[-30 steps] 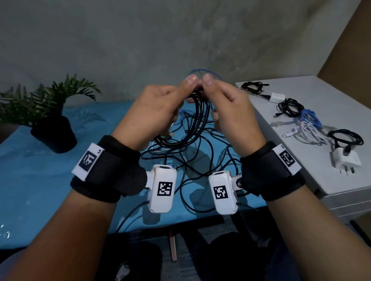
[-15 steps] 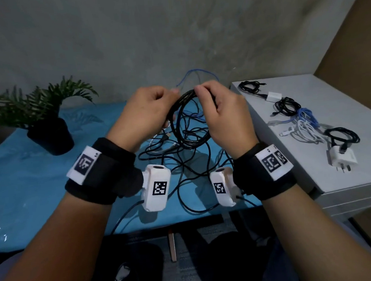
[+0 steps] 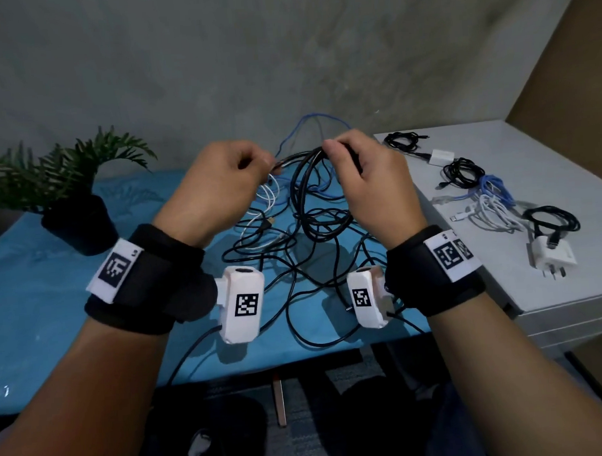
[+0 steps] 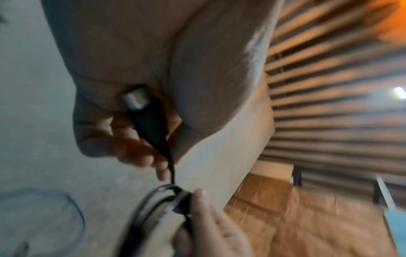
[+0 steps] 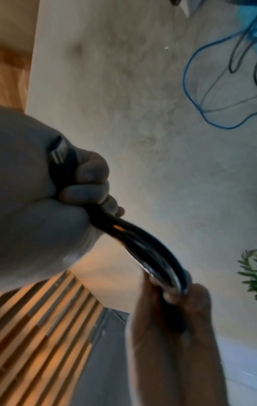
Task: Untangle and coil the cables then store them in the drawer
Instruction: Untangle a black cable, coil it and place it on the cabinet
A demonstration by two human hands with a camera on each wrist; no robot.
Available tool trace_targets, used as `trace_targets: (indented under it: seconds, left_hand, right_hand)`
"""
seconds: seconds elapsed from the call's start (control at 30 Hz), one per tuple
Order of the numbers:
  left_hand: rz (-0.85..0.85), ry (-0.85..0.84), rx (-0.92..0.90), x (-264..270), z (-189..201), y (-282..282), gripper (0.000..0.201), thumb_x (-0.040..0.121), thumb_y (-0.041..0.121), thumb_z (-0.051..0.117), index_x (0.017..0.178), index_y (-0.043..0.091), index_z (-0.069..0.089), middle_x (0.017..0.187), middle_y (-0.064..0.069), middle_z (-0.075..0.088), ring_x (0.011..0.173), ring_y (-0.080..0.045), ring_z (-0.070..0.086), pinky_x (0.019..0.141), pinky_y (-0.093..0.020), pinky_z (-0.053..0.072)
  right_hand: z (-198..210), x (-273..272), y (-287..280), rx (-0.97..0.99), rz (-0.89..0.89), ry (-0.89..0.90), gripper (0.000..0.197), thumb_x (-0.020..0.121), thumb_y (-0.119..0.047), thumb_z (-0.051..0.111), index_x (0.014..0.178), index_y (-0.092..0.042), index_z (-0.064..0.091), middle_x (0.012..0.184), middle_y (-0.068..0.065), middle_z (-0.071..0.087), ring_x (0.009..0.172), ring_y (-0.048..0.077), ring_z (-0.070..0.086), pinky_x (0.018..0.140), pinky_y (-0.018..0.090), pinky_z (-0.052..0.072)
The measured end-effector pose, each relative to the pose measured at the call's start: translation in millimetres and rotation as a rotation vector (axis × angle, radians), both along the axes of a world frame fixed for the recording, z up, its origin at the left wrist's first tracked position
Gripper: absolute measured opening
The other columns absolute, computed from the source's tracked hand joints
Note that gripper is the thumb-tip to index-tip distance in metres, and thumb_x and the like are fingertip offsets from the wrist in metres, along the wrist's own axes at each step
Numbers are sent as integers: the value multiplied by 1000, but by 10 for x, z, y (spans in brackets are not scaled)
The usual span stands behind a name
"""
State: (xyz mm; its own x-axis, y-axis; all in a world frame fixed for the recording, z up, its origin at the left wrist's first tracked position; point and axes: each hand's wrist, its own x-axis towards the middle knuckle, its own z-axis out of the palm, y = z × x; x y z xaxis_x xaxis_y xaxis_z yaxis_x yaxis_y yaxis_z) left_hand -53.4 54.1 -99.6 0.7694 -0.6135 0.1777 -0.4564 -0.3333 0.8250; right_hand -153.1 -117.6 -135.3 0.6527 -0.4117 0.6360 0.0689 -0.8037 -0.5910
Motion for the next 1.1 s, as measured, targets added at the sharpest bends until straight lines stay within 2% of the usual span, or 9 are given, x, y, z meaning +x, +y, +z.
trace_targets:
  seconds: [0.13, 0.27, 0.4, 0.53, 0.63, 0.77, 0.83, 0.97, 1.1]
  left_hand:
    - [-219, 317, -135, -133, 26, -46, 12, 94, 17, 67, 89, 6, 67, 68, -1, 65, 59, -13, 59, 63, -29, 46]
    - [-213, 227, -199, -181, 5, -92, 20, 80, 30, 79, 80, 15, 65, 69, 6, 63, 65, -7, 54, 63, -20, 42]
    - [-151, 75, -282, -200, -86, -154, 39, 76, 33, 87, 95, 22, 55, 88, 5, 60, 78, -8, 56, 75, -26, 49]
    - [-278, 227, -191, -215, -50, -133, 24, 90, 18, 72, 105, 4, 59, 74, 2, 66, 66, -14, 63, 67, -23, 55]
    - [-253, 139, -125, -193, -72, -135, 27, 92, 15, 71, 101, -7, 59, 75, -7, 62, 61, -14, 62, 66, -32, 53]
    - [-122, 19, -71, -172, -138, -173, 20, 93, 21, 73, 84, 15, 56, 61, 9, 60, 54, -16, 65, 66, -43, 57]
    - [-14, -137, -35, -177, -187, -205, 20, 93, 24, 70, 83, 19, 53, 66, 7, 61, 58, -20, 67, 62, -42, 56]
    - [162, -409, 51, -205, -252, -247, 16, 95, 24, 63, 88, 21, 49, 70, 7, 56, 64, -17, 52, 56, -32, 31]
    - [221, -473, 132, -85, -348, -240, 16, 95, 22, 59, 89, 21, 45, 80, -7, 60, 76, -33, 52, 64, -39, 36]
  right_hand:
    - [-52, 9, 35, -132, -124, -95, 29, 105, -32, 51, 97, -10, 67, 69, 1, 63, 60, 21, 57, 57, 41, 43]
    - [-22, -4, 109, -21, -63, -149, 25, 105, -27, 52, 93, -10, 65, 66, 4, 59, 59, 16, 51, 58, 38, 41]
    - [38, -21, 175, 186, 49, -144, 23, 106, -25, 51, 85, -18, 58, 66, 2, 53, 61, 14, 48, 61, 34, 41]
    - [83, -49, 152, 192, 112, -95, 22, 105, -26, 52, 84, -24, 57, 63, -11, 49, 60, 2, 45, 58, 24, 39]
    - [72, -49, 134, 150, 125, -43, 22, 105, -28, 54, 86, -19, 61, 59, -15, 50, 58, 2, 48, 58, 23, 39]
    - [40, -11, 166, 97, 104, 20, 26, 105, -31, 51, 91, -12, 64, 60, -10, 50, 57, 7, 49, 56, 25, 37]
    - [32, 5, 196, 76, 102, 38, 26, 106, -31, 51, 94, -13, 64, 60, -8, 51, 57, 8, 50, 55, 24, 37]
    - [33, 13, 275, 58, 93, 36, 25, 106, -30, 51, 95, -11, 64, 57, -9, 48, 54, 5, 47, 51, 17, 30]
    - [13, 1, 408, 43, 151, 51, 21, 104, -26, 54, 93, -11, 61, 55, -15, 45, 53, 1, 48, 51, 16, 31]
